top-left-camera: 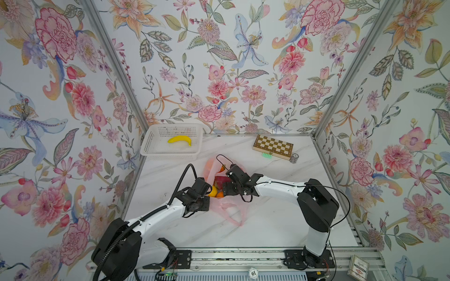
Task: Untie the knot of the plastic bag and take out the fruit
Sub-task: Open the plastic bag at the center of the table.
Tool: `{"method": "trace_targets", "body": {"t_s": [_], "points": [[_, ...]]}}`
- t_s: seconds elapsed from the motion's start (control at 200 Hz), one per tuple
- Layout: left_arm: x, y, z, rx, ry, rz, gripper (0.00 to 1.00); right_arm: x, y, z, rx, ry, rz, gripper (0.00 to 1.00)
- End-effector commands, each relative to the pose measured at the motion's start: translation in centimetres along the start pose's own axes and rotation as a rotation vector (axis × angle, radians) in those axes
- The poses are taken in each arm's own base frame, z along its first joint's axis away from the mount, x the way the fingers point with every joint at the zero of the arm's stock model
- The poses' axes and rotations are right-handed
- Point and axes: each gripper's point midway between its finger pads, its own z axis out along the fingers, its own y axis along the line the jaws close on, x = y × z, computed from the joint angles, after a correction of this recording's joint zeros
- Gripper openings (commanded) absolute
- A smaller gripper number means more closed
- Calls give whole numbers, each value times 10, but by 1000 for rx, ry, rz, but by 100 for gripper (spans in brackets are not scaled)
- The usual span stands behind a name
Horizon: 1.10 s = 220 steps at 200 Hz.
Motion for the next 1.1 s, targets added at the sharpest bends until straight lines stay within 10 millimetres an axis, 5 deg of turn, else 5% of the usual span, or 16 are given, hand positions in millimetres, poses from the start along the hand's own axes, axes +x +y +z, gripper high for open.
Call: {"method": "trace_targets", "body": {"t_s": [0.0,0.225,0.38,0.821,1.096], "points": [[6,0,5,-31,-37,6,29,8,-1,-1,-44,-24,-63,95],[12,-3,10,-41,-80,21,29,-28,20,-31,-145,-118,66,95],[9,-5,8,-22,-105,5,30,-49,33,-35,-196,-189,241,95],[-5,-9,-2,-27,-132,27,39,-59,28,17,-131,-222,347,99],[-14,-12,-12,-24,-152,67,66,-50,22,48,-79,-183,339,96]]}}
